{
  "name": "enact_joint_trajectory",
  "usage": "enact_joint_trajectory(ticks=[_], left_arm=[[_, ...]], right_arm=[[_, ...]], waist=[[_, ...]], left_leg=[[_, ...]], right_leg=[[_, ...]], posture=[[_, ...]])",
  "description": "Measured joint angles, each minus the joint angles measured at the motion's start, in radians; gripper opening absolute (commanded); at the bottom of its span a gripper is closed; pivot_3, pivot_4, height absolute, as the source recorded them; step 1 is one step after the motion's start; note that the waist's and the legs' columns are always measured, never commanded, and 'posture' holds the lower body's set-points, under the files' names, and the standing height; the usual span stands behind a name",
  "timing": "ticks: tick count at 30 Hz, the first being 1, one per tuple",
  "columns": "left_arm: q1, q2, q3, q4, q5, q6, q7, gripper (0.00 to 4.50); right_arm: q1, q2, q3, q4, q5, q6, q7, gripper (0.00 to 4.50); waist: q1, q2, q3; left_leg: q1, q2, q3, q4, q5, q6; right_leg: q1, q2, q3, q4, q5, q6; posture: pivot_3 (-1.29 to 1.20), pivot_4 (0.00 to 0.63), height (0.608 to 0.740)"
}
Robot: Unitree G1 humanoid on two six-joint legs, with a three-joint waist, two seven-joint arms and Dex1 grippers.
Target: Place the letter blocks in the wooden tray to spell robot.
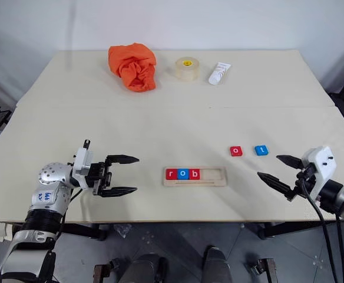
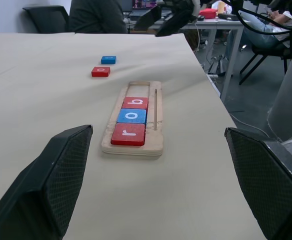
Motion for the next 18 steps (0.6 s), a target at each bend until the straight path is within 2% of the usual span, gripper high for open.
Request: enact_joint_trajectory(ticks=[3,6,9,13,18], left_arm=[[0.015,0.002,0.001,-0.014,-0.001,0.003,0.0,4.5],[0.045,0.002,0.003,-0.045,-0.004,0.005,0.001,4.5],[0.067,0.001,0.003,-0.07,-0.005,0.011,0.001,4.5],[0.099,0.001,0.01,-0.103,-0.007,0.021,0.006,4.5],[0.124,0.001,0.011,-0.141,-0.012,0.033,0.018,4.5]], right_arm=[[-0.092,0.032,0.084,-0.039,-0.01,0.105,-0.115,4.47],[-0.185,0.113,0.159,-0.06,-0.023,0.197,-0.24,4.47],[-0.218,0.176,0.225,-0.073,-0.041,0.244,-0.33,4.47],[-0.272,0.266,0.268,0.0,-0.121,0.197,-0.452,4.47],[-0.284,0.305,0.284,0.075,-0.179,0.141,-0.52,4.47]], waist=[[-0.002,0.0,0.0],[-0.002,0.0,0.0],[0.003,0.0,0.0],[0.005,0.0,0.0],[-0.002,0.0,0.0]], left_leg=[[0.0,0.001,0.0,0.0,0.0,0.0],[0.0,0.004,-0.001,0.0,0.0,-0.001],[-0.002,0.004,-0.002,-0.001,0.0,-0.001],[-0.002,-0.002,-0.002,-0.001,0.0,0.0],[-0.002,-0.002,-0.001,-0.003,0.0,0.0]], right_leg=[[-0.001,0.0,0.0,0.0,0.0,-0.001],[-0.001,0.0,0.0,0.0,0.0,-0.001],[-0.002,0.0,-0.001,0.0,0.0,-0.001],[-0.002,0.0,0.0,-0.001,0.0,-0.001],[-0.002,0.0,0.0,-0.001,0.0,-0.001]], posture=[[0.0,0.15,0.74],[0.0,0.15,0.74],[0.0,0.15,0.74],[0.0,0.15,0.74],[0.0,0.15,0.74]])
